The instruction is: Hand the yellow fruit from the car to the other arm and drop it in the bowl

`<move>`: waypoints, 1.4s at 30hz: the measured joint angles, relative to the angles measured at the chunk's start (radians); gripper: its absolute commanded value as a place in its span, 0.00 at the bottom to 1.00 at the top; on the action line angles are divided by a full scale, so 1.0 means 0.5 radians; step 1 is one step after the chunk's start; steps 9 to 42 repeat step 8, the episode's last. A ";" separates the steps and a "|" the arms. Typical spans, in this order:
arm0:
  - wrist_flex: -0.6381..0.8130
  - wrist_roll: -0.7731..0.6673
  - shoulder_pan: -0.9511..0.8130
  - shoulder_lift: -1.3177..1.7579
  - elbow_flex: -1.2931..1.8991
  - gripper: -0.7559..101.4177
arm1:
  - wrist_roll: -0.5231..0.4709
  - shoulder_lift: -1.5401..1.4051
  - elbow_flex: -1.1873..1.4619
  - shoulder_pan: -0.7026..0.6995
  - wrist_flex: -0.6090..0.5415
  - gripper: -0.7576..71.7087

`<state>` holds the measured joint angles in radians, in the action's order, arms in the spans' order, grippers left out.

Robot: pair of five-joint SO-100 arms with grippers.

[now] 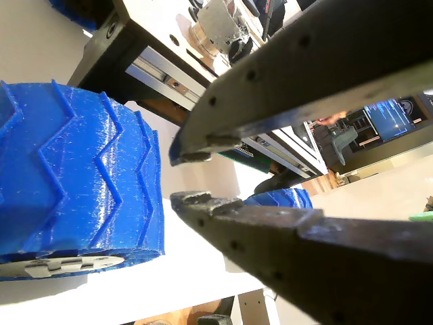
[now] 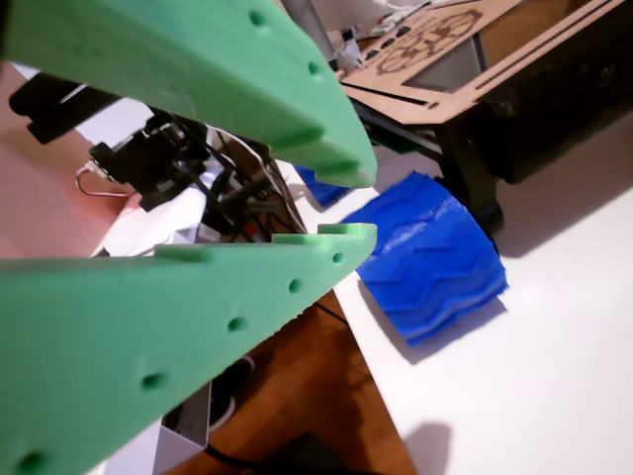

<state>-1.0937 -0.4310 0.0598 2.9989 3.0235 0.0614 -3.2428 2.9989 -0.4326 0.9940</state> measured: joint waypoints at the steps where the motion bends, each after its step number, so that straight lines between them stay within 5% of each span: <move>1: 0.000 0.000 0.000 0.000 0.000 0.05 | 0.000 0.000 0.000 0.000 0.000 0.01; 42: 0.000 0.000 0.000 0.000 0.000 0.06 | -0.009 0.000 0.000 0.000 0.000 0.01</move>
